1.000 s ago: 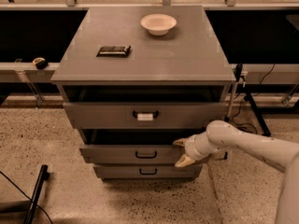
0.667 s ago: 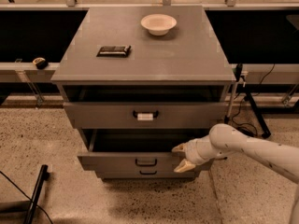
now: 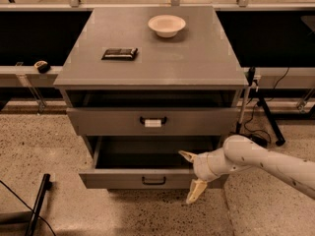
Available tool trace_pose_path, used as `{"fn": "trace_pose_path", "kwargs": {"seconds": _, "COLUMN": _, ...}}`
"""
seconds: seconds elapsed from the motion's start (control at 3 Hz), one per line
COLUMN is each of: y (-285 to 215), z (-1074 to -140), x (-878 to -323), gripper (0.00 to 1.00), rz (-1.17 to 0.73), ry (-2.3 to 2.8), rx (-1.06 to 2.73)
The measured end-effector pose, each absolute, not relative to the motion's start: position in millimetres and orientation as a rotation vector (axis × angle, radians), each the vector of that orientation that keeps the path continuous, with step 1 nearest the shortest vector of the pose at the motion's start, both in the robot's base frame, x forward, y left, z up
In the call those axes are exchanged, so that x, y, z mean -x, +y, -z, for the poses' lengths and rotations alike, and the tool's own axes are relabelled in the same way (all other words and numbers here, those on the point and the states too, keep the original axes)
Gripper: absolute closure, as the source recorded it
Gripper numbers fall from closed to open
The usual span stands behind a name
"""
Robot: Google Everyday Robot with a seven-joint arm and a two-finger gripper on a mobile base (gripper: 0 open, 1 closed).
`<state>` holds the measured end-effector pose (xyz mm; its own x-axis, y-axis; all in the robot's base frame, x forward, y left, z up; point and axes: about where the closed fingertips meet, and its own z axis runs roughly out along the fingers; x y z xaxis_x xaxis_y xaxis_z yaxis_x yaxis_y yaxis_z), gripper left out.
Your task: Open middle drawer
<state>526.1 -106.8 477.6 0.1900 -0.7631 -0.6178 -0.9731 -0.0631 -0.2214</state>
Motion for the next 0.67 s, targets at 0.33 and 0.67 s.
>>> {"fn": "trace_pose_path", "kwargs": {"seconds": 0.33, "y": -106.9, "z": -477.6, "x": -526.1, "gripper": 0.00, "rz": -0.456, "ry": 1.622, "rx": 1.876}}
{"fn": "trace_pose_path", "kwargs": {"seconds": 0.67, "y": -109.2, "z": -470.9, "x": -525.8, "gripper": 0.00, "rz": -0.456, "ry": 1.648, "rx": 1.887}}
